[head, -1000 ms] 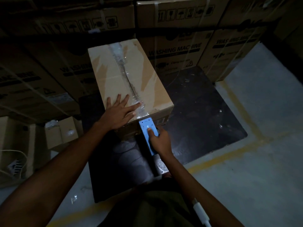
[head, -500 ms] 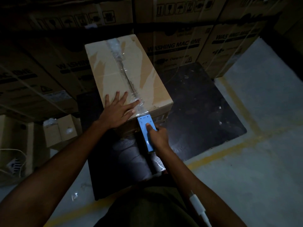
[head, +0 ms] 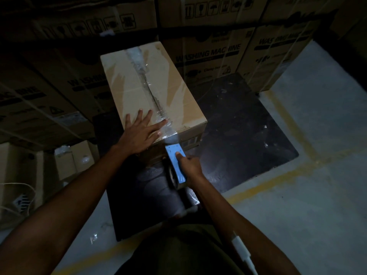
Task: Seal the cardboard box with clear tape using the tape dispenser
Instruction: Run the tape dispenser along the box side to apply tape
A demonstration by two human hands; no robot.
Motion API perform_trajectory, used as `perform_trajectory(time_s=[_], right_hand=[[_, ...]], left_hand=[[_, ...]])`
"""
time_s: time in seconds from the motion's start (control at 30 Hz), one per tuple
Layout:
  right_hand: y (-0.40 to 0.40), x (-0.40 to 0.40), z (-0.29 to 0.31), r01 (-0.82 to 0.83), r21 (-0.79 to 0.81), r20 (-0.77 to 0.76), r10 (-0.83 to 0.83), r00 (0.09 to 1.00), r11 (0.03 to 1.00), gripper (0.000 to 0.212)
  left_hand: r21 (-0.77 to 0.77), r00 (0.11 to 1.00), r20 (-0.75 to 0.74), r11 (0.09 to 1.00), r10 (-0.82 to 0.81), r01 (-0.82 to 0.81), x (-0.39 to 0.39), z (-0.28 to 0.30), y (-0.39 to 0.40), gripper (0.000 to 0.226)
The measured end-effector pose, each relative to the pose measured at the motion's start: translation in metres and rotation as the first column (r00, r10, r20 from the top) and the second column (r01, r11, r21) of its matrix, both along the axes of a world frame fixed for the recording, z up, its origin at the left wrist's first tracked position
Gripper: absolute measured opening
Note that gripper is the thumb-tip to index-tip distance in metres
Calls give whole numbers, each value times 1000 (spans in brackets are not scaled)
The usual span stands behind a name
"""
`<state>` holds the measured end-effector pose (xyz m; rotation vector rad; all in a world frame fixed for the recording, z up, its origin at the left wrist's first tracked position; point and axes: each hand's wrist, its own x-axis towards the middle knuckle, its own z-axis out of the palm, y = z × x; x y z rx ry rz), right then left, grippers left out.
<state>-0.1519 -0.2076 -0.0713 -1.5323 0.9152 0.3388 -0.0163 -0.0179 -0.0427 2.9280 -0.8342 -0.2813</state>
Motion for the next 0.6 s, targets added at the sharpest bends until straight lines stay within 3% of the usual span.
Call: perform_trajectory(time_s=[0.23, 0.53, 0.6], right_hand=[[-8, -14, -9, -73, -119, 76, 83, 994, 990, 46], [-25, -23, -3, -101, -94, 129, 112, 985, 990, 34], [-31, -23, -1, -93, -95, 133, 105, 986, 991, 21]], left_hand=[[24, 997, -2, 997, 80, -80, -8, 1, -11, 70], [80, 991, 79, 990, 110, -116, -18, -3, -23, 89], [86, 991, 80, 990, 109, -115, -19, -2, -24, 92]])
